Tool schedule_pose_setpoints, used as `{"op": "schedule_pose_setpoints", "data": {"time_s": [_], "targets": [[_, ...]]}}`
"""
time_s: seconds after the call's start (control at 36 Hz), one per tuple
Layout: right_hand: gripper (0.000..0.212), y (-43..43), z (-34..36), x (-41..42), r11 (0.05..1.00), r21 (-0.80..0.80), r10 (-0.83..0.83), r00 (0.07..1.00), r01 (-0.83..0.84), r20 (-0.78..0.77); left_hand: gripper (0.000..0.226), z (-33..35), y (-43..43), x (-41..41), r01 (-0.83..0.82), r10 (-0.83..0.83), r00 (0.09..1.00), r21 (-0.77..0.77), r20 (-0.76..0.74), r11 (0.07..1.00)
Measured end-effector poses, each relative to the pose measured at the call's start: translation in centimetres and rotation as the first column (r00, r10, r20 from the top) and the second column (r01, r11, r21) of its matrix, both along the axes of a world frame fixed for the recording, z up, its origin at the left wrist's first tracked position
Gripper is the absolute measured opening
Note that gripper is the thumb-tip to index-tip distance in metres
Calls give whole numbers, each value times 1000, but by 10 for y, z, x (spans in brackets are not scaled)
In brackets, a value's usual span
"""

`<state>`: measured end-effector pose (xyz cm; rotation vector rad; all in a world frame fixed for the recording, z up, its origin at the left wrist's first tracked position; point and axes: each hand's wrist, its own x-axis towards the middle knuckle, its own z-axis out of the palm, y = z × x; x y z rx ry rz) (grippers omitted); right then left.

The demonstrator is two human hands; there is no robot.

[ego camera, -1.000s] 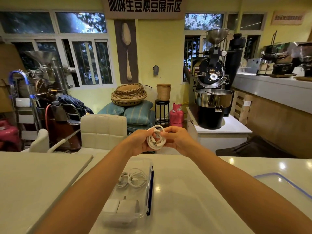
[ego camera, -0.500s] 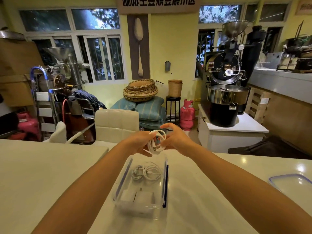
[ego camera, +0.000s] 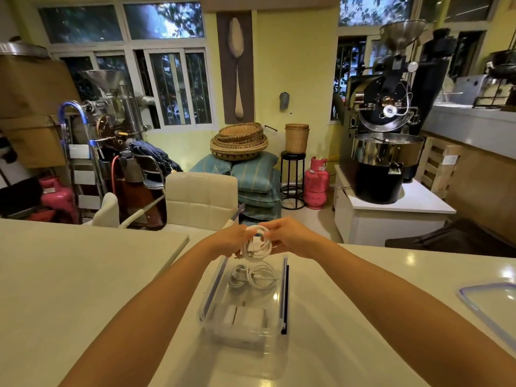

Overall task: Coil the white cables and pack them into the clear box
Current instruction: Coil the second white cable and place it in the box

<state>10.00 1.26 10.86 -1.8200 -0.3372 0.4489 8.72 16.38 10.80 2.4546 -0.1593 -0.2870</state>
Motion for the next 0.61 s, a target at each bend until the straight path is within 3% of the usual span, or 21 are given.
{"op": "schedule_pose_setpoints", "data": {"time_s": [0.17, 0.28, 0.39, 0.53, 0.61], "targets": [[39, 5, -8, 0, 995, -95, 19, 999, -22, -33, 34, -17, 12, 4, 44, -48, 997, -64, -61, 997], [41, 11, -15, 1, 979, -205, -26, 997, 12, -66, 16, -23, 12, 6, 35, -35, 996, -7, -86, 999], [38, 18, -21, -2, 950, -313, -23, 996, -4, -84, 24, -28, 10, 5, 35, -23, 989, 86, -147, 996], [33, 27, -31, -5, 843, -535, 59, 998, -60, -18, 28, -37, 7, 6, 30, 26, 965, 209, -261, 978], [5, 37, -39, -6, 734, -674, 118, 993, -82, 7, 28, -42, 3, 6, 39, 46, 958, 287, -284, 957]]}}
